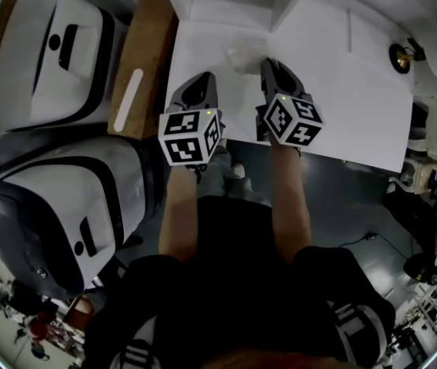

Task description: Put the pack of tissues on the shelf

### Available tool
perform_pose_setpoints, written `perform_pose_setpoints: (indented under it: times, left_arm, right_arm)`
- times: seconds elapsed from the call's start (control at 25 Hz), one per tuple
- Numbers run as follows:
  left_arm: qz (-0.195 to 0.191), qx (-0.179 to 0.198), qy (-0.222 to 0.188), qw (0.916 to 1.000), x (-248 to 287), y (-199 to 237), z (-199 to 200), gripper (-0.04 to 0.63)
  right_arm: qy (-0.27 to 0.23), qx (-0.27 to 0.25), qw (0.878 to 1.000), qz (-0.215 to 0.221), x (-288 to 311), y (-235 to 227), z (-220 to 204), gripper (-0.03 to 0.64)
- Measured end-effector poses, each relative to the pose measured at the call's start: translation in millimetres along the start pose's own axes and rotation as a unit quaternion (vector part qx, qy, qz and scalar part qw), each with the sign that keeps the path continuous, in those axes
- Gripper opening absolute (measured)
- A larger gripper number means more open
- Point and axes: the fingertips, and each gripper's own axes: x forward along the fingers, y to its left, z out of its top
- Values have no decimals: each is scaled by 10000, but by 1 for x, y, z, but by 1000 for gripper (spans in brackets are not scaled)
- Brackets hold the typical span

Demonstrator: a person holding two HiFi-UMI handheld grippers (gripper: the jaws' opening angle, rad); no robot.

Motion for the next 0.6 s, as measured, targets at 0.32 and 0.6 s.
perform_pose_setpoints:
  times: [0.32, 0.6]
  left_arm:
    - [-165, 83, 138, 9997, 55, 21, 0, 10]
    - [-264, 284, 88, 9992, 85, 36, 18, 11]
  right_arm:
    - [12, -7, 9994, -337, 70, -26, -3, 48]
    - [-77, 208, 9988, -443, 122, -40, -6, 48]
